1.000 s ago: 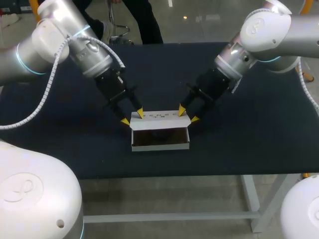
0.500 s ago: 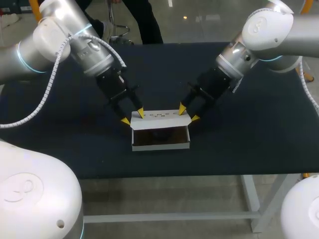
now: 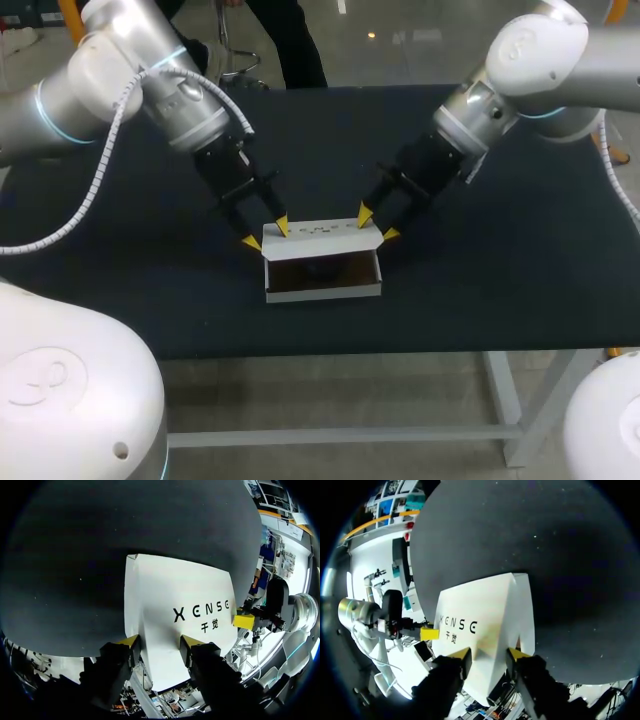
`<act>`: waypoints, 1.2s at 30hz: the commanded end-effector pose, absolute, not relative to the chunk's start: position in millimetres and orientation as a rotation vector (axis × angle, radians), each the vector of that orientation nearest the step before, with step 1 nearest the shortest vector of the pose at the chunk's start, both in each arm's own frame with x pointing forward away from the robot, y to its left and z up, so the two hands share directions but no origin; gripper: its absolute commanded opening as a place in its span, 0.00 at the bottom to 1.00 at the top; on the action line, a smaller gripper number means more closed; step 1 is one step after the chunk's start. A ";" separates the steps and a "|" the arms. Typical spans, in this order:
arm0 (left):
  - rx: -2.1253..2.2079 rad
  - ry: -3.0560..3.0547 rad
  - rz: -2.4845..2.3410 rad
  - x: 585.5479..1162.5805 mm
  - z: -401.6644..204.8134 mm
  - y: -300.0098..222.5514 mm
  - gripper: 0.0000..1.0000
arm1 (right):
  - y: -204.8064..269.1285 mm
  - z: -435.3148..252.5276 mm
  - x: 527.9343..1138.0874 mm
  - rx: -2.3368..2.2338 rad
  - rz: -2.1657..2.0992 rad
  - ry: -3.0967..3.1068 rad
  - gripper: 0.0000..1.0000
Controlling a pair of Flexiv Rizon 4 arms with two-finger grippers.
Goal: Assemble the packaging by folding the flat box into shape, placing the metal phone stand inside, and closing the box properly
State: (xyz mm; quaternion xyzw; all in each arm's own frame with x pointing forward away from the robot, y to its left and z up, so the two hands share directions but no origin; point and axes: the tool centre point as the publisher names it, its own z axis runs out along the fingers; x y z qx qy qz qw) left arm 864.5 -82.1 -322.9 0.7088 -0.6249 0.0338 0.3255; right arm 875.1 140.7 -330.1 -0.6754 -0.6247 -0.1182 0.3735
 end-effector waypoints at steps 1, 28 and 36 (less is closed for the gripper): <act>1.857 -1.643 0.071 867.8 -321.6 -86.1 0.55 | 144.0 -328.3 880.0 -1.713 -0.288 -1.598 0.49; 1.848 -1.642 0.050 873.7 -316.8 -84.4 0.55 | 143.5 -328.1 886.0 -1.683 -0.266 -1.569 0.55; 1.847 -1.645 0.044 875.8 -315.3 -85.2 0.54 | 143.3 -327.5 887.6 -1.682 -0.262 -1.563 0.52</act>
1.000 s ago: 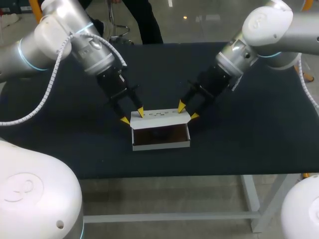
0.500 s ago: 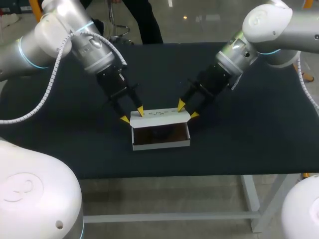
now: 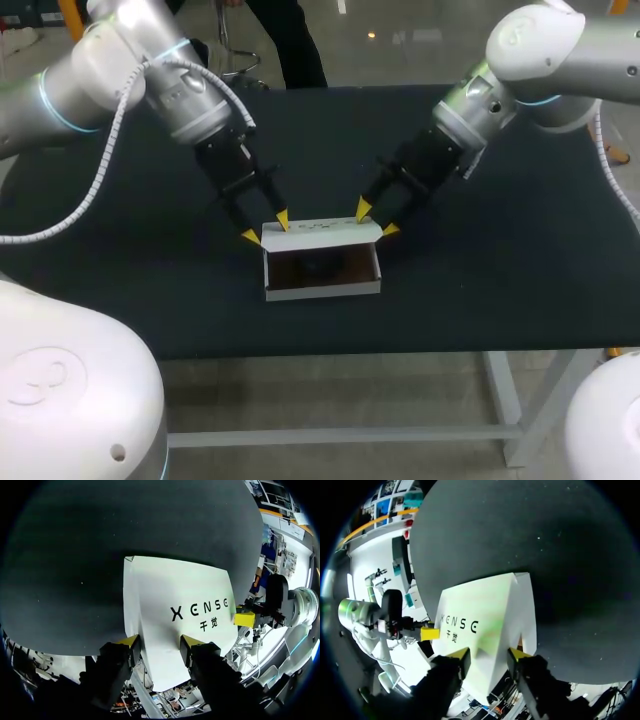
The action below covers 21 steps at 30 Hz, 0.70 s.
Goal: Assemble the packaging by folding the flat box into shape, placing the metal phone stand inside, and closing the box properly
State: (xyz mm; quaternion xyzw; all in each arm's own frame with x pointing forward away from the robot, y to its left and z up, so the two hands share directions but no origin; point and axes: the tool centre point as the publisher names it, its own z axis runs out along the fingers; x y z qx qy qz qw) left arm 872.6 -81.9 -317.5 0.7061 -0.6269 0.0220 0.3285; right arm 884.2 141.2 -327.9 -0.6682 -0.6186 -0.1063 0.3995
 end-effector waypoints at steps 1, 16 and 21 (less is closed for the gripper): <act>1.847 -1.645 0.044 876.0 -315.0 -85.3 0.54 | 143.3 -327.3 887.9 -1.682 -0.261 -1.562 0.52; 1.853 -1.638 0.032 880.0 -313.9 -84.4 0.55 | 142.3 -326.3 892.8 -1.669 -0.242 -1.543 0.53; 1.854 -1.635 0.028 881.5 -314.3 -84.1 0.54 | 142.5 -325.7 894.0 -1.660 -0.237 -1.538 0.53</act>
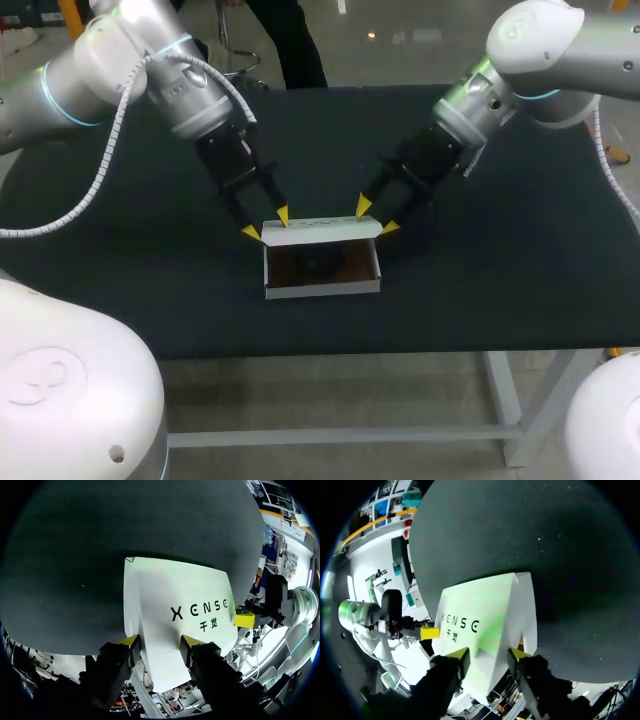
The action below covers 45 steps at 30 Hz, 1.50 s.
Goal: Assemble the packaging by folding the flat box into shape, placing the metal phone stand inside, and closing the box properly
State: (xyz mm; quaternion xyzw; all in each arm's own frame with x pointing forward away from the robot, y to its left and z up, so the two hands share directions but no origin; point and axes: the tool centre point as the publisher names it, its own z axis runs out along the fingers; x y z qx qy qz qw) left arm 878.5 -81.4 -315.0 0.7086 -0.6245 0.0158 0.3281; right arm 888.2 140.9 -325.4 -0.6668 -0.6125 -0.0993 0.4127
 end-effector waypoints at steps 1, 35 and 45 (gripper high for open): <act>1.854 -1.635 0.028 881.7 -314.2 -84.1 0.54 | 142.5 -325.4 894.2 -1.659 -0.236 -1.537 0.53; 1.854 -1.634 0.011 886.4 -311.8 -84.9 0.53 | 147.6 -320.9 898.8 -1.657 -0.232 -1.525 0.49; 1.857 -1.634 0.009 888.1 -310.1 -84.9 0.53 | 149.8 -319.9 901.2 -1.660 -0.232 -1.519 0.49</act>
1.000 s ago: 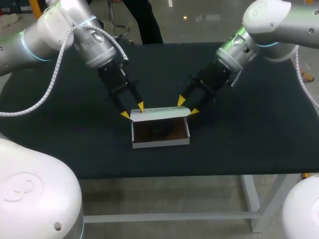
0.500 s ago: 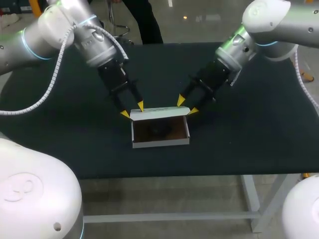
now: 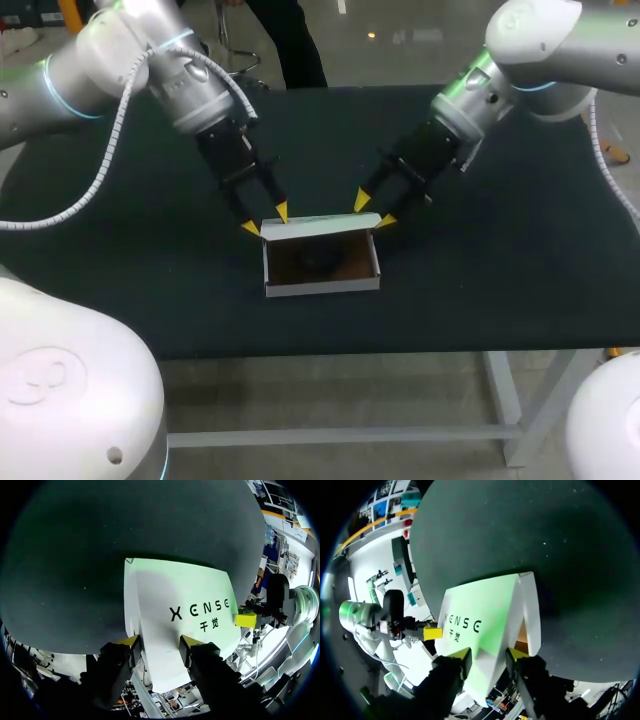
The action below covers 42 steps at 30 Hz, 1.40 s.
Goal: Assemble the packaging by folding the flat box into shape, placing the metal phone stand inside, and closing the box properly
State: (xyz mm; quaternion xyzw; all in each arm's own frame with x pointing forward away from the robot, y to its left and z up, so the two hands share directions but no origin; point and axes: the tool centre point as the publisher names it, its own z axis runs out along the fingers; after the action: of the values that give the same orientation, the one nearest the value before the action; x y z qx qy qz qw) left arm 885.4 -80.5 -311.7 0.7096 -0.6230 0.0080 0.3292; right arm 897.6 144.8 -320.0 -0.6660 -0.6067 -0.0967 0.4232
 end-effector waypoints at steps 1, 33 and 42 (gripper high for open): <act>1.857 -1.634 0.009 888.2 -310.0 -84.8 0.53 | 149.9 -319.8 901.5 -1.660 -0.232 -1.519 0.49; 1.854 -1.636 -0.010 894.5 -311.6 -85.3 0.54 | 149.8 -324.8 905.5 -1.672 -0.240 -1.493 0.45; 1.850 -1.641 -0.015 894.6 -312.6 -83.3 0.54 | 148.5 -325.8 904.8 -1.674 -0.238 -1.491 0.45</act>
State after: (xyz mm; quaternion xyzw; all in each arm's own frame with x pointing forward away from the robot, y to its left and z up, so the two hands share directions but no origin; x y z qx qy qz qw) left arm 892.2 -81.2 -312.3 0.7077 -0.6259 -0.0024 0.3278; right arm 903.3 146.6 -325.6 -0.6727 -0.5968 -0.0968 0.4266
